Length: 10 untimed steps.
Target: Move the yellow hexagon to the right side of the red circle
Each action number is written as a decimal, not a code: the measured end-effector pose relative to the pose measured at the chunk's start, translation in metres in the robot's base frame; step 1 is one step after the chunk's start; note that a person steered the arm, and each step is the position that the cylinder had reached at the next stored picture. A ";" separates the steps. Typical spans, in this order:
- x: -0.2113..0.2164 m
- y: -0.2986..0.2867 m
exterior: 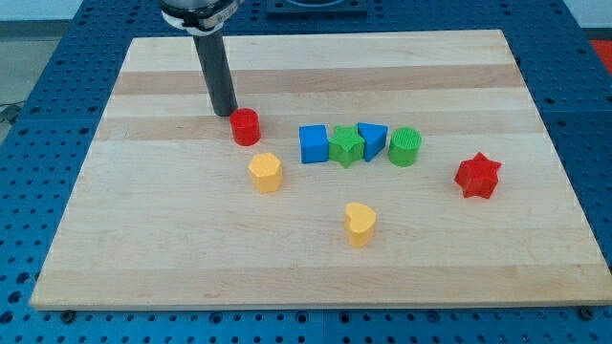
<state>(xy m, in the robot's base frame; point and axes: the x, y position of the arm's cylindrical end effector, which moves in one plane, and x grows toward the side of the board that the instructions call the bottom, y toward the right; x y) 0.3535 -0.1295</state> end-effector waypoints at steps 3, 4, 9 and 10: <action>0.002 0.063; 0.027 0.064; 0.043 0.026; 0.043 0.025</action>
<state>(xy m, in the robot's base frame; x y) 0.3965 -0.1047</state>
